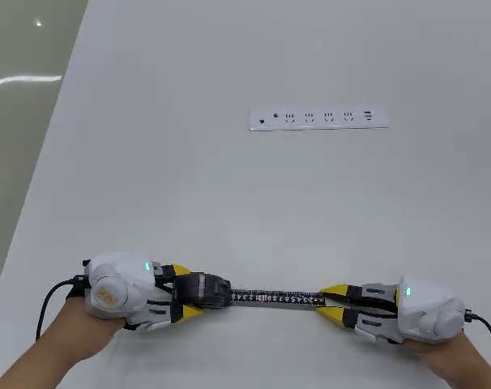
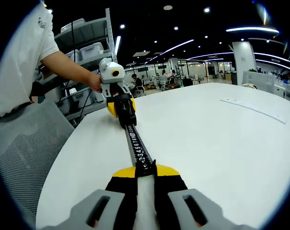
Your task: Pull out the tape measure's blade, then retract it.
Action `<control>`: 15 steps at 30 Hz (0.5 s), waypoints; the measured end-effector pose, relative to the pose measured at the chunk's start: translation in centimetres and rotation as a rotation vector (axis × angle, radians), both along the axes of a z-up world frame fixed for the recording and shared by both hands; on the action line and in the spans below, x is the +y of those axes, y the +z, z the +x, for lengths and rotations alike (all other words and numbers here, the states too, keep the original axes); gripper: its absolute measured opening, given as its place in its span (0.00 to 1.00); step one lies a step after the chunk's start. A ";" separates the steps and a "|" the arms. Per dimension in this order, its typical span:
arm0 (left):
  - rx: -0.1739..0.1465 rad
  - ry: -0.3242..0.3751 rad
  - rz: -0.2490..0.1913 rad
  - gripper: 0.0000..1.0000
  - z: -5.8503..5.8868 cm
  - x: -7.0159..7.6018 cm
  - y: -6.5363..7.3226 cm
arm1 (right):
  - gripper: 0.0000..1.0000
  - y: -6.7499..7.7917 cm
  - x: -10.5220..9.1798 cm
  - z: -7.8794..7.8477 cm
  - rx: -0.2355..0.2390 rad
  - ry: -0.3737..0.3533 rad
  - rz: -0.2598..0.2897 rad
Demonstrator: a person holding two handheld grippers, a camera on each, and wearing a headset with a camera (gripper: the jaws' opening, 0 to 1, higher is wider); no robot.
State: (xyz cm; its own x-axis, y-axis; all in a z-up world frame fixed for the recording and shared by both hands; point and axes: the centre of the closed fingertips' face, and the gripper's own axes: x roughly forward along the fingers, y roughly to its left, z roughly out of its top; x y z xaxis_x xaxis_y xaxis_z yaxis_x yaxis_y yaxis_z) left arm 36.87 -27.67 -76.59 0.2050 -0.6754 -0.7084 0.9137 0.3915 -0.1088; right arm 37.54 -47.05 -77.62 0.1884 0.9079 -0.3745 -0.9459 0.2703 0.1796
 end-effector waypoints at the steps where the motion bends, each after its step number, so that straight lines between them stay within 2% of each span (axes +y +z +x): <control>1: 0.000 0.000 0.000 0.32 0.0 0.0 0.0 | 0.10 0.0 -0.1 0.0 0.000 -0.001 -0.001; 15: -0.001 -0.002 -0.003 0.31 0.0 0.1 0.0 | 0.10 0.1 -1.2 0.0 0.013 -0.001 0.003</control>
State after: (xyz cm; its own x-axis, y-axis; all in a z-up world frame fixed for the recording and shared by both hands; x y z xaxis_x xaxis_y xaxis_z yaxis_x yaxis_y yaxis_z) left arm 36.87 -27.62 -76.59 0.2049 -0.6776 -0.7063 0.9145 0.3897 -0.1085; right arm 37.50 -48.22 -77.53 0.1848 0.9089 -0.3739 -0.9432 0.2709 0.1923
